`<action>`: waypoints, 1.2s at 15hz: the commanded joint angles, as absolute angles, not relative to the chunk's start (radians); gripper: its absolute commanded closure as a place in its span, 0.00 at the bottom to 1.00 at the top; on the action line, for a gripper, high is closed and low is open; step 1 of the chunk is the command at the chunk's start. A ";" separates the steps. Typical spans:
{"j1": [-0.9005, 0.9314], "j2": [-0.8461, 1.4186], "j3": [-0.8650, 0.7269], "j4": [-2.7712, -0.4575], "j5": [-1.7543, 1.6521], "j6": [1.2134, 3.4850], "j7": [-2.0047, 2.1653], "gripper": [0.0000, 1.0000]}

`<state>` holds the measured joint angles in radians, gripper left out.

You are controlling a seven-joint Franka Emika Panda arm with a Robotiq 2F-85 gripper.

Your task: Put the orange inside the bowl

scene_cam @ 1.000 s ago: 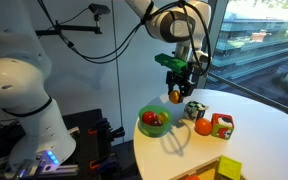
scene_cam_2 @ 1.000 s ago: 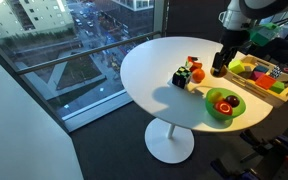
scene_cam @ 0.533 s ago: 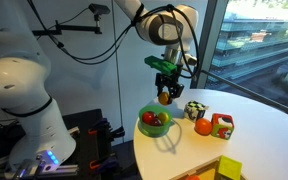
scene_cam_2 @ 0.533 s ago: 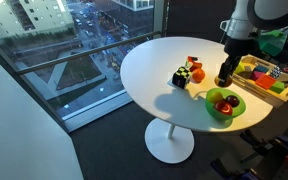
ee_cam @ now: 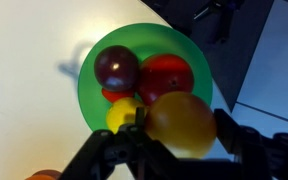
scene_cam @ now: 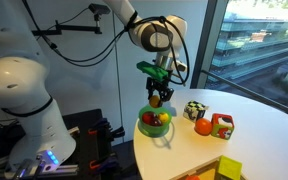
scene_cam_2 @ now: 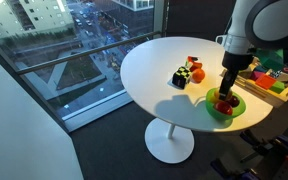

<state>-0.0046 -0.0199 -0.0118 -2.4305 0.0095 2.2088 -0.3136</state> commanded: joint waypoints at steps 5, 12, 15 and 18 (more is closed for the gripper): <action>-0.004 -0.038 -0.012 -2.491 0.018 2.268 -0.359 0.16; -0.005 -0.041 -0.014 -2.489 0.019 2.263 -0.369 0.00; -0.008 -0.043 -0.017 -2.470 0.032 2.233 -0.377 0.00; -0.009 -0.050 -0.021 -2.453 0.040 2.212 -0.385 0.00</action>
<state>-0.0036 -0.0258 -0.0131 -2.4747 0.0098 2.2546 -0.3427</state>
